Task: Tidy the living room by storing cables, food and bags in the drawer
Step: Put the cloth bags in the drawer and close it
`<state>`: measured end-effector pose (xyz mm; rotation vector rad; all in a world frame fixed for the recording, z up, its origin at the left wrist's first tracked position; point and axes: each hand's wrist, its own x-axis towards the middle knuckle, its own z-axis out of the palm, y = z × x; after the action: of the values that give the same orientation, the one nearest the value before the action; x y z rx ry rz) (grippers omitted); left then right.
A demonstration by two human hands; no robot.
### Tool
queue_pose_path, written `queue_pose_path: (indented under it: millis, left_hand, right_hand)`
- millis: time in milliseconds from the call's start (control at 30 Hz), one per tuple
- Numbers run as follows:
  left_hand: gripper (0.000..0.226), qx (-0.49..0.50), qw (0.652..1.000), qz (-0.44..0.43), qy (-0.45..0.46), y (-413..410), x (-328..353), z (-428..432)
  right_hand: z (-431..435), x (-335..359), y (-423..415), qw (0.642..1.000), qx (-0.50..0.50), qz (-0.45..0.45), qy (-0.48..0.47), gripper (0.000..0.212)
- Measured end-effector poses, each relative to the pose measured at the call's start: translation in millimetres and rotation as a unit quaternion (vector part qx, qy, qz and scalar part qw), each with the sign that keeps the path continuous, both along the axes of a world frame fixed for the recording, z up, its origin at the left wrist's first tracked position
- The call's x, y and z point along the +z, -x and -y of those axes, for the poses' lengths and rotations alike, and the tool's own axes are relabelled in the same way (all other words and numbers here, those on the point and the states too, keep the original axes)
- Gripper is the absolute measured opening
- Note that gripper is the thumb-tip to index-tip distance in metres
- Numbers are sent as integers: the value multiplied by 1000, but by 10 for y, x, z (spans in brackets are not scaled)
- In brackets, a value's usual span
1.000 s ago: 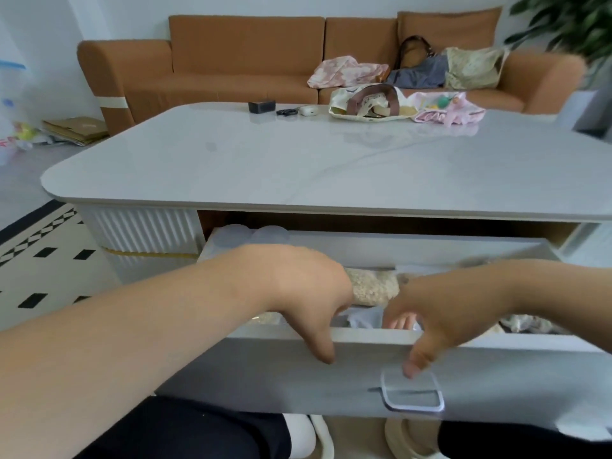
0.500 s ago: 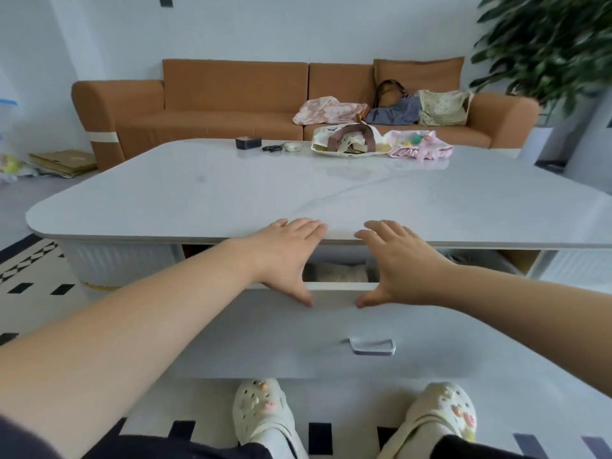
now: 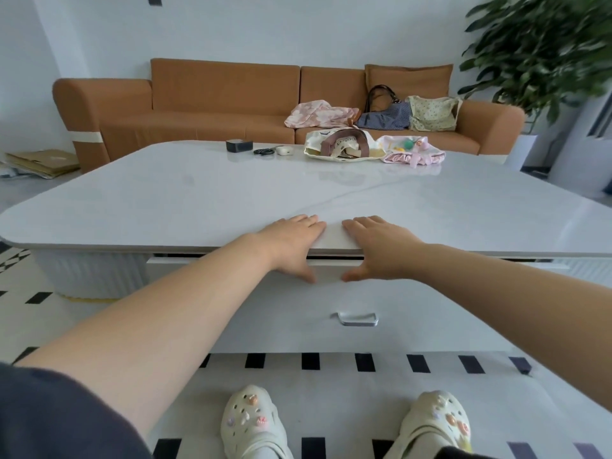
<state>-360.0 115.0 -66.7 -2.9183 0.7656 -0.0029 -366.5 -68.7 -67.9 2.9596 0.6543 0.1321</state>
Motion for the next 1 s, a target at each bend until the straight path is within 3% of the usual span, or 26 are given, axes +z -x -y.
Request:
queue_pose_path:
  millis: [300,433,567,733,867,1000]
  left_hand:
    - [83,44,999,-11,-25,-19,80,131]
    - [82,67,995,24,-64,56,80,192]
    - [98,88,991,36,-96,34,52,206]
    - [111,111,986,32,-120,-31,111,287]
    - [88,69,983,74,-152,-45,175,331]
    - [64,60,978,122,-161,-1,157,426]
  right_hand:
    - [27,175,-11,994,-4,-62,89,100]
    - [-71,252,-56,985,-17,-72,154,96]
    - [-119,248,-118,981,-27,-82,174,100]
    - [41,91,-225,992,-8,-76,98,113]
    - [102,46,-235,996,19,-26,82,100]
    - [133,4,-261,994,43,48,89,70]
